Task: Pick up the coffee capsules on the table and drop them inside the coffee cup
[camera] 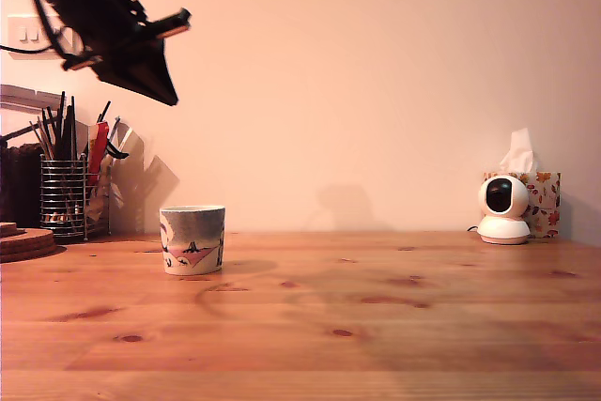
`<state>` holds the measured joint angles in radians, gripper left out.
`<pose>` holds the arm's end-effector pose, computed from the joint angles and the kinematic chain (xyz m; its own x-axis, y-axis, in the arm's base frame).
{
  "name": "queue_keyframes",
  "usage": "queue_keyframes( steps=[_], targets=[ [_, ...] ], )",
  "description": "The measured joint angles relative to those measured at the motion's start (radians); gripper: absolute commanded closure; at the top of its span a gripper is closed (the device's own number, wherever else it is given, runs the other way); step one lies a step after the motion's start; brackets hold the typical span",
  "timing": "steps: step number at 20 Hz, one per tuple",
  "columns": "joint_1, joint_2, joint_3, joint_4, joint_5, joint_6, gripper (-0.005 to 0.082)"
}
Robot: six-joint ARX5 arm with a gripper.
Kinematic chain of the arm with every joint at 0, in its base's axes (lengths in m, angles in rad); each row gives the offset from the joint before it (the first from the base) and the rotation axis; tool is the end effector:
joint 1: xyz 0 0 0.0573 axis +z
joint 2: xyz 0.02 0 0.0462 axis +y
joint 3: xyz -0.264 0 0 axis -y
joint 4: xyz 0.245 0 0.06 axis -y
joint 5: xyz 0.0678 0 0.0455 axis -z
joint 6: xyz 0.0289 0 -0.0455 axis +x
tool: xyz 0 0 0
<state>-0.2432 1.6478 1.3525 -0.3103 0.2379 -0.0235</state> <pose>0.3584 -0.0960 0.2982 0.7187 -0.4211 -0.5532 0.4090 0.8996 -0.1534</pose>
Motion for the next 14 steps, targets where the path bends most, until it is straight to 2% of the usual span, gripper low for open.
queue_keyframes(
  steps=[4,8,13,14],
  targets=[
    [0.0,-0.121,-0.195,0.095,0.014,-0.004,0.0793],
    [0.0,-0.257,-0.38,0.173,0.036,-0.05,0.0793],
    [0.0,-0.392,-0.55,0.193,0.042,-0.08,0.0793],
    [-0.001,-0.422,-0.59,0.206,0.042,-0.103,0.0793]
  ],
)
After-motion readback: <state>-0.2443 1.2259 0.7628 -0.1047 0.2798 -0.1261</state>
